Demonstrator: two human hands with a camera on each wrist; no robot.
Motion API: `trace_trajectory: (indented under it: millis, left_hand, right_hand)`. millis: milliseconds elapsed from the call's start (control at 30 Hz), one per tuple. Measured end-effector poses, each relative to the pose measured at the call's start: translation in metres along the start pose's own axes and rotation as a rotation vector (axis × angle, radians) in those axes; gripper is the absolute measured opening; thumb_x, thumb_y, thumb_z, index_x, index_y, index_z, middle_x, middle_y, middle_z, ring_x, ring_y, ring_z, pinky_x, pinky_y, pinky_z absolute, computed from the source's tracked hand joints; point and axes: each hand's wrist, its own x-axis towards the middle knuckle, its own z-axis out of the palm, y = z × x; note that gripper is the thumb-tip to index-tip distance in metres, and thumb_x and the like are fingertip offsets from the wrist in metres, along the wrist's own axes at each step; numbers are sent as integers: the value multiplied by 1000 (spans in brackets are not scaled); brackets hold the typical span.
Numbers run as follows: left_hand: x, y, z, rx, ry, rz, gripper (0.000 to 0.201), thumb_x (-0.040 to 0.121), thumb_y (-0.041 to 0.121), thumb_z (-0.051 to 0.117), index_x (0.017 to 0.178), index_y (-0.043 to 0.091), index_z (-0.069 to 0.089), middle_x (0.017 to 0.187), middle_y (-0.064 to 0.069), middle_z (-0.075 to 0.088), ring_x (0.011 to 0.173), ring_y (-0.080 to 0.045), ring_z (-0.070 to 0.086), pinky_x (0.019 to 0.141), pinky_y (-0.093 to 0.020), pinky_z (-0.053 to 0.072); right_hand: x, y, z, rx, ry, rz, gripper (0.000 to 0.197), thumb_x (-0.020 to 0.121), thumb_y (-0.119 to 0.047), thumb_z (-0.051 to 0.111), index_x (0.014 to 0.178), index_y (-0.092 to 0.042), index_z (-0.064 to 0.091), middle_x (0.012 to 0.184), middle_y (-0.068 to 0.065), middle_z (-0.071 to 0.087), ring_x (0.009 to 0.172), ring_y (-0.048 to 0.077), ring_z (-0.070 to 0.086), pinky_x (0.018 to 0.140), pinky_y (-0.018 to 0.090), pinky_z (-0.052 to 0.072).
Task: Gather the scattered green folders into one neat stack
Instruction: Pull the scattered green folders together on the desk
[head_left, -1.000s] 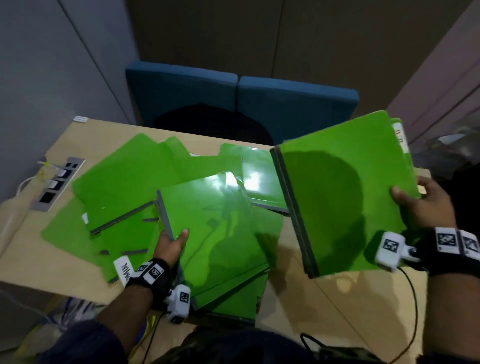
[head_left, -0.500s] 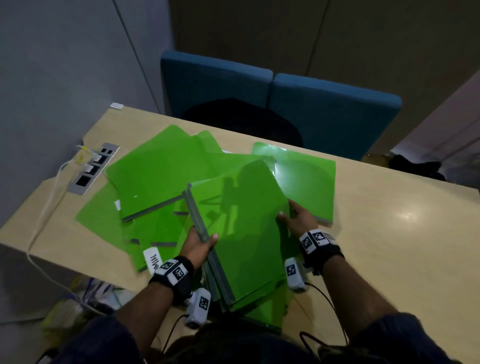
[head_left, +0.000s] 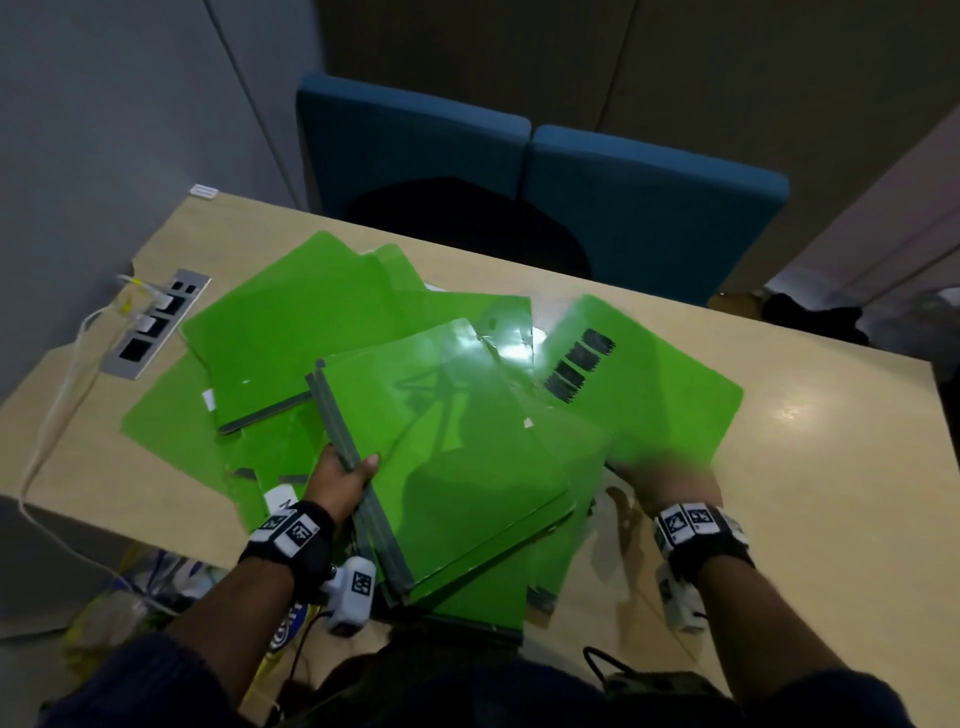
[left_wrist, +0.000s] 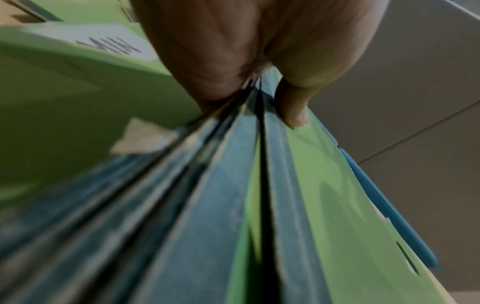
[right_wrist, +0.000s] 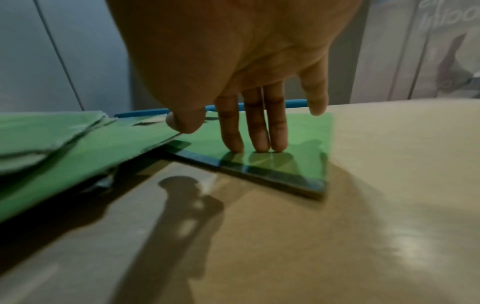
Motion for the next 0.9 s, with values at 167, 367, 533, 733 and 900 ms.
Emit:
trace_trajectory:
  millis: [167,367,533,733,900]
  left_hand:
    - [-1,-3,2,-28,10,6,33,93,24,63,117,8,46,106,-14,59,95,-32,57,83,-40,46]
    - [-1,-7,0,-98,32,-18,30,92,22,64,110,4,49,96,-18,59,90,-33,57,83,-45,46]
    - [-3,-9,3,-182,35,-27,26,92,19,63,108,4,50,94,-14,59,90,-29,55,85,-41,43]
    - [1,-3,21,-122,47,-49,28,92,22,64,104,3,49,82,-15,55,82,-31,56,75,-41,44]
    - [2,1,15,28,-12,-61,41,91,29,64,119,3,49,111,-20,62,96,-34,59,86,-42,47]
  right_hand:
    - [-7,-44,-9,715,33,13,81,85,-45,70,147,-7,35,143,17,50,128,33,51,105,42,43]
    - [-8,-61,-20,1179,62,172,62,87,-8,72,141,-17,43,134,14,56,96,26,63,80,38,57]
    - [-3,33,-24,1254,377,324,47,89,2,64,135,-4,52,127,24,61,111,36,60,85,30,44]
    - [6,92,9,938,240,524,45,90,-10,62,132,-7,46,131,26,52,115,46,53,95,49,46]
    - [30,80,1,523,149,277,87,78,-28,80,149,-12,34,158,15,21,141,38,29,111,51,35]
